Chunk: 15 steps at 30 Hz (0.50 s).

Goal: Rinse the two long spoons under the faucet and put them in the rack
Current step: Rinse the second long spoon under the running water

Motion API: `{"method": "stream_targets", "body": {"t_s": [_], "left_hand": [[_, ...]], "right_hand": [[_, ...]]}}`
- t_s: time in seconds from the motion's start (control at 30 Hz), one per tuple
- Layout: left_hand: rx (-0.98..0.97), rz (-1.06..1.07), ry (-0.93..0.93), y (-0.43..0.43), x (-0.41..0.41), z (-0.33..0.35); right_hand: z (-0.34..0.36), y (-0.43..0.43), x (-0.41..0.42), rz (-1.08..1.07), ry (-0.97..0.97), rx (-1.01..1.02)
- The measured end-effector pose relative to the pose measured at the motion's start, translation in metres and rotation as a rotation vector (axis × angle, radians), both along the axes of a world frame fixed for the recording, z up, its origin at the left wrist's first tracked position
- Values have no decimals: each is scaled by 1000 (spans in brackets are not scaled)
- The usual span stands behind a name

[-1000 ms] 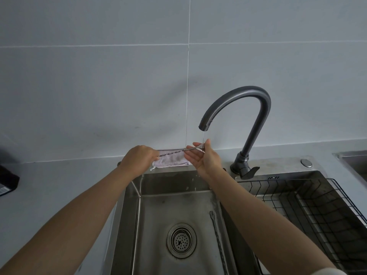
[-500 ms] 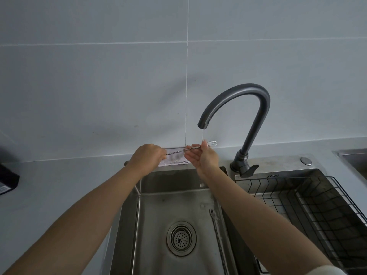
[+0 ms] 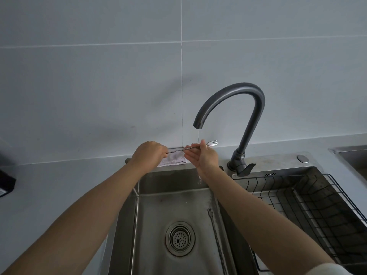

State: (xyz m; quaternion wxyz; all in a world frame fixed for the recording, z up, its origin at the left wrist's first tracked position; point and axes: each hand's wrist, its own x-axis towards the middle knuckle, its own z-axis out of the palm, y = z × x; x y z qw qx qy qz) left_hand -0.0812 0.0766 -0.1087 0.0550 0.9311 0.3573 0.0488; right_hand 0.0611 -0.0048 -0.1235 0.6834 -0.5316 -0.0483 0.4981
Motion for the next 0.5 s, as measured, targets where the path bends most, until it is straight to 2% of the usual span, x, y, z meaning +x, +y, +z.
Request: {"method": "stream_targets", "body": {"t_s": [0.17, 0.33, 0.5], "left_hand": [[35, 3, -2, -2, 5, 2], [147, -9, -71, 1, 4, -4], [226, -23, -2, -7, 0, 9]], "right_hand": [[7, -1, -2, 88, -38, 24], [9, 3, 3, 60, 87, 10], [8, 4, 2, 38, 152, -69]]}}
